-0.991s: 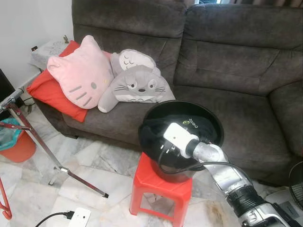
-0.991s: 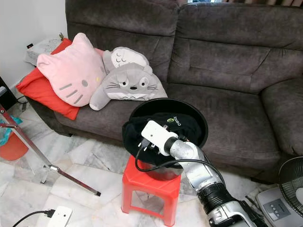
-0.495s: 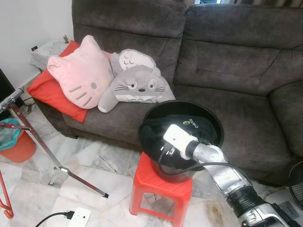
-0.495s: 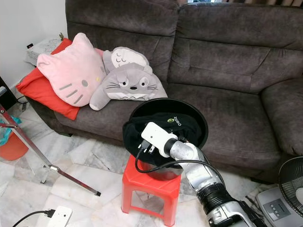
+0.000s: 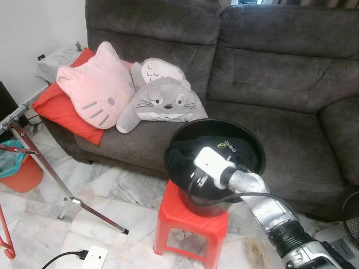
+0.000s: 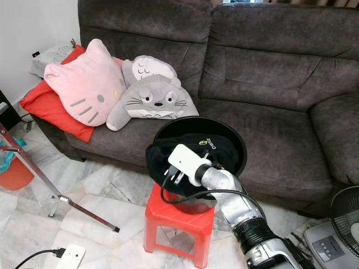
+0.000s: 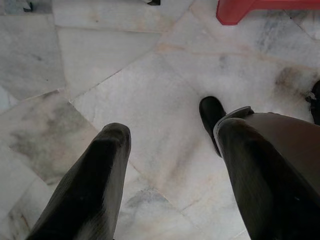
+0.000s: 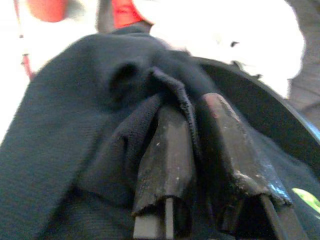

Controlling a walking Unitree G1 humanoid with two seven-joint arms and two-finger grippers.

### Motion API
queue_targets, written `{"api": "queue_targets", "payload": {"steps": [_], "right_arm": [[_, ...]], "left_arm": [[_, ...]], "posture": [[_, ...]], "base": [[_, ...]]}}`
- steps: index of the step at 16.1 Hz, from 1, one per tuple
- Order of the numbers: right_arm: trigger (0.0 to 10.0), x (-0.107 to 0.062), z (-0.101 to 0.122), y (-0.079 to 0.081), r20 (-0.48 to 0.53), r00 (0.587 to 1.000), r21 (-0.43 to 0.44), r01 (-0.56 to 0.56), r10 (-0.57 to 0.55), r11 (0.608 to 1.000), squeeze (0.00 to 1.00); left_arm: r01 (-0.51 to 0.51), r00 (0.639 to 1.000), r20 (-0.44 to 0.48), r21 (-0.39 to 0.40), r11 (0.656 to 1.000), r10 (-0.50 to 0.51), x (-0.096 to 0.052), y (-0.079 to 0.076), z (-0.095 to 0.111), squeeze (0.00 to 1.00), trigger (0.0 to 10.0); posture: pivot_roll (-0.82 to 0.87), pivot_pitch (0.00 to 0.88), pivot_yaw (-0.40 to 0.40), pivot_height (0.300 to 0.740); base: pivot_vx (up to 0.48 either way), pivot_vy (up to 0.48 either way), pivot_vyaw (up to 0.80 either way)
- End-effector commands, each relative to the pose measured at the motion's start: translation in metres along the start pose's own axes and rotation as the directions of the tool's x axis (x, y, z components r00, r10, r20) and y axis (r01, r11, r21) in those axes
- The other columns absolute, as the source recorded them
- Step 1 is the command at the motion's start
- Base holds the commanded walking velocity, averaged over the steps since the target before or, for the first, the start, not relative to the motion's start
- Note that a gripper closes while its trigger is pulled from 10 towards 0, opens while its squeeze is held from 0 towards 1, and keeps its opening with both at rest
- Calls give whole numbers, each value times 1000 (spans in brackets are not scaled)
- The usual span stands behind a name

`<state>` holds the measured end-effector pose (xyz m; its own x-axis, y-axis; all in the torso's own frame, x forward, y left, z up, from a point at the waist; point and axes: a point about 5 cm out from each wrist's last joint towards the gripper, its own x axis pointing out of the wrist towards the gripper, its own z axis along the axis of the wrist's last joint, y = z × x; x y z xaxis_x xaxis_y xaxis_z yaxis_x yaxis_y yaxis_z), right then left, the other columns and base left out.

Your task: Hang hanger

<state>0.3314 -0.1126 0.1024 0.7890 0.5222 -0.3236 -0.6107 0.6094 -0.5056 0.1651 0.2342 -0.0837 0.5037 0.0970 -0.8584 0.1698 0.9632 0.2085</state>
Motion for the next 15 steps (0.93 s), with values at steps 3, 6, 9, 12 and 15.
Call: {"api": "queue_targets", "payload": {"steps": [3, 6, 9, 12, 15], "right_arm": [[0, -6, 28, -37, 117, 970, 26, 211, -212, 977, 0], [0, -16, 52, -47, 235, 932, 95, 262, -277, 960, 0], [0, -25, 62, -43, 277, 921, 105, 254, -274, 961, 0], [0, -36, 56, -37, 247, 938, 127, 216, -242, 968, 0], [0, -45, 22, -32, 13, 970, 140, 240, -245, 960, 0]], "left_arm": [[0, 1000, -12, 21, 1000, 0, 0, 0, -2, 0, 10000], [1, 1000, -11, 21, 1000, -1, 0, 0, -2, 0, 10000], [3, 1000, -11, 22, 1000, -3, 0, 0, -2, 0, 10000], [4, 1000, -11, 22, 1000, -4, 0, 0, -2, 0, 10000], [3, 1000, -11, 19, 1000, -2, 0, 0, -2, 0, 10000]], "posture": [[-114, 0, 11, 740], [-121, 0, 14, 740], [-125, 0, 15, 740], [-132, 0, 16, 740], [-134, 0, 15, 740]], "base": [[0, 0, 0], [0, 0, 0], [0, 0, 0], [0, 0, 0], [0, 0, 0]]}}
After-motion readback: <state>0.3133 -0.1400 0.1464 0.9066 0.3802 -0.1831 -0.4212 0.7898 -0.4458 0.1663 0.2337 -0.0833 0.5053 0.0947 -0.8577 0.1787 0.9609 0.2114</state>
